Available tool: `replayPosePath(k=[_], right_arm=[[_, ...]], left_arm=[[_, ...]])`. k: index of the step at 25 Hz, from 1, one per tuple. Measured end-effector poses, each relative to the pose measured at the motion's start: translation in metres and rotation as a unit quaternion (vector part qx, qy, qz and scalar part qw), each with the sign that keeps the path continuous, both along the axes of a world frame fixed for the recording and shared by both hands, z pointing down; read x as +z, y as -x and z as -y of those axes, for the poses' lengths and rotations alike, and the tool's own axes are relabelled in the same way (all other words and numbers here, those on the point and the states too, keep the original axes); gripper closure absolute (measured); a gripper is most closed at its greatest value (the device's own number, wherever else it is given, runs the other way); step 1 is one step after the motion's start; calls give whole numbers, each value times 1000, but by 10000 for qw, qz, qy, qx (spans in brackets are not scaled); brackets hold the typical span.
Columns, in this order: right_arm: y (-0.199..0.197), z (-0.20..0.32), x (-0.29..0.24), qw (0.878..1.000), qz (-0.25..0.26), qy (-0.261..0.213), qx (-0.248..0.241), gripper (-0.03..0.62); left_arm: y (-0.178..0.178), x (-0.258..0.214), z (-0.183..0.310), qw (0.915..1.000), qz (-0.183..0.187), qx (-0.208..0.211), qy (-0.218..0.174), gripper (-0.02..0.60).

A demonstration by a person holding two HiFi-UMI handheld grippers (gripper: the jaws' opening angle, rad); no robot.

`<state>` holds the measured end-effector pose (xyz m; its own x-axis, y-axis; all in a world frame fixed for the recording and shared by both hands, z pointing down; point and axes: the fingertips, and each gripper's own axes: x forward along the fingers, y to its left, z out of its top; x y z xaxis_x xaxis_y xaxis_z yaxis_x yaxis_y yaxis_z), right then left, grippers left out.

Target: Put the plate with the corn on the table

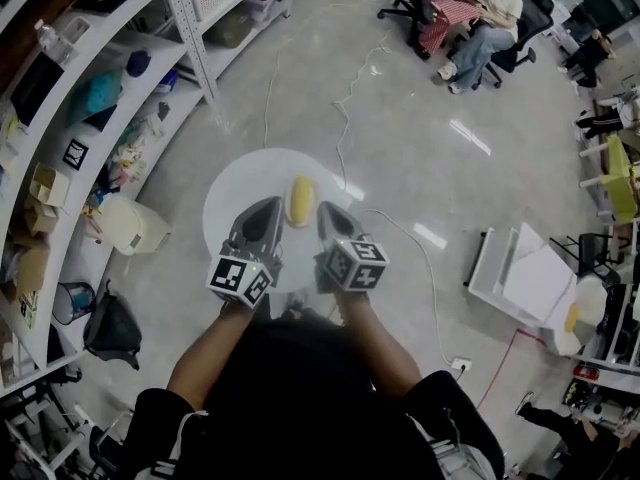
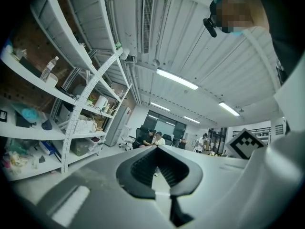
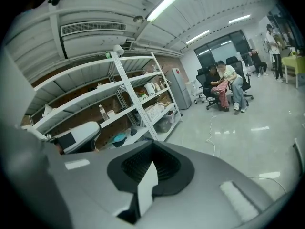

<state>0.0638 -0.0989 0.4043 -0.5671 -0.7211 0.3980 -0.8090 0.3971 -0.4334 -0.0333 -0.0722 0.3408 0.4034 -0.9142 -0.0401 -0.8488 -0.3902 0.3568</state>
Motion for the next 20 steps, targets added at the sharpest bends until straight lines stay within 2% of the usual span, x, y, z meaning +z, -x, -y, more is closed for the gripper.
replayPosePath(k=[5, 11, 20], right_arm=[[3, -6, -23, 9996, 185, -214, -4, 585], [3, -18, -58, 9974, 113, -712, 75, 585], [4, -30, -47, 9961, 97, -875, 1, 585]], left_arm=[[2, -11, -8, 10000, 22, 12, -88, 581], [0, -16, -19, 9999, 65, 40, -136, 581], [4, -9, -25, 9999, 112, 2, -88, 581]])
